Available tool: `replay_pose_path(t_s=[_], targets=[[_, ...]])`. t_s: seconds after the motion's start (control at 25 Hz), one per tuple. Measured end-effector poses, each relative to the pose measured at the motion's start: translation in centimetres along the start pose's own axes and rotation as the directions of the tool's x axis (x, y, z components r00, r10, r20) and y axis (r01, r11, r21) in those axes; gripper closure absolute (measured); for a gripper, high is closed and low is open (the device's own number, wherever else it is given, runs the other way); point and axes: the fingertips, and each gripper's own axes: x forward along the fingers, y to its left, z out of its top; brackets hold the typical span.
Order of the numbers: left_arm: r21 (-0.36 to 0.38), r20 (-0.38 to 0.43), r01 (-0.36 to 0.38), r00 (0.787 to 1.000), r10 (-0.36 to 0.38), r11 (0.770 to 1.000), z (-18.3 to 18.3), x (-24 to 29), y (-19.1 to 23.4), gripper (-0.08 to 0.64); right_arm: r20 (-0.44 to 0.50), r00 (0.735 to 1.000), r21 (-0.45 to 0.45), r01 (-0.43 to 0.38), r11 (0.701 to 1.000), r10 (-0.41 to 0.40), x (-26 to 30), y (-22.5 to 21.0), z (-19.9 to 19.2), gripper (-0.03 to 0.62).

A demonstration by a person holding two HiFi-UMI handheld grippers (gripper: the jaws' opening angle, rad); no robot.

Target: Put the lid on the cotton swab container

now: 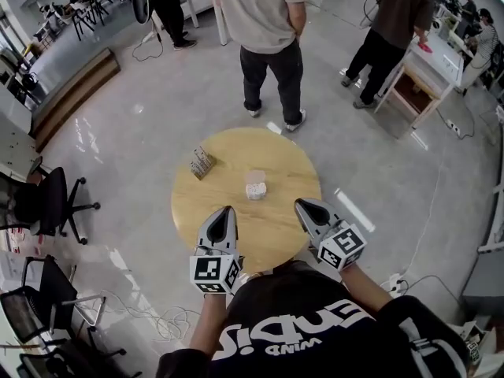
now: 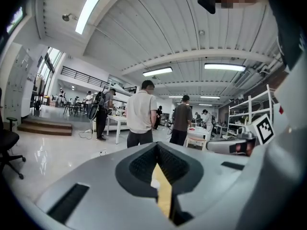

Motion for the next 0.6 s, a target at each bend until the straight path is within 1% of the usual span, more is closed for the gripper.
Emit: replay_pose_path(t_s=[0.2, 0.28, 0.32, 0.36, 0.4, 0.48, 0.6], targets=[[-0.007, 0.006, -0.071, 0.997, 0.071, 0.997, 0.4, 0.8, 0.2, 0.549, -0.017, 0.997, -0.011, -0.077, 0.997, 0.077, 1.0, -1.1, 0.5, 0.589], [-0.007, 0.009, -0.088, 0.996, 0.088, 0.996, 0.8, 1.1, 0.4, 0.549, -0.013, 0.995, -0.029, -0.104, 0.994, 0.103, 1.6, -1.2, 0.9, 0.585], [-0.006, 0.01, -0.092, 0.996, 0.092, 0.996, 0.9, 1.3, 0.6, 0.549, -0.008, 0.993, -0.045, -0.116, 0.992, 0.116, 2.1, -1.2, 1.1, 0.53], [-0.004, 0.008, -0.095, 0.995, 0.095, 0.995, 1.0, 1.4, 0.8, 0.549, -0.005, 0.992, -0.063, -0.129, 0.99, 0.129, 2.7, -1.1, 1.2, 0.401], [-0.003, 0.005, -0.097, 0.995, 0.097, 0.995, 1.0, 1.5, 1.1, 0.549, -0.005, 0.989, -0.08, -0.145, 0.986, 0.145, 3.2, -0.8, 1.2, 0.335], [0.0, -0.003, -0.1, 0.995, 0.1, 0.995, 0.8, 1.5, 1.5, 0.551, -0.009, 0.984, -0.106, -0.179, 0.978, 0.179, 3.8, -0.2, 0.9, 0.287], [0.007, -0.009, -0.093, 0.996, 0.093, 0.996, 0.7, 1.7, 1.8, 0.549, -0.009, 0.978, -0.107, -0.21, 0.972, 0.21, 4.3, 0.3, 0.8, 0.265]])
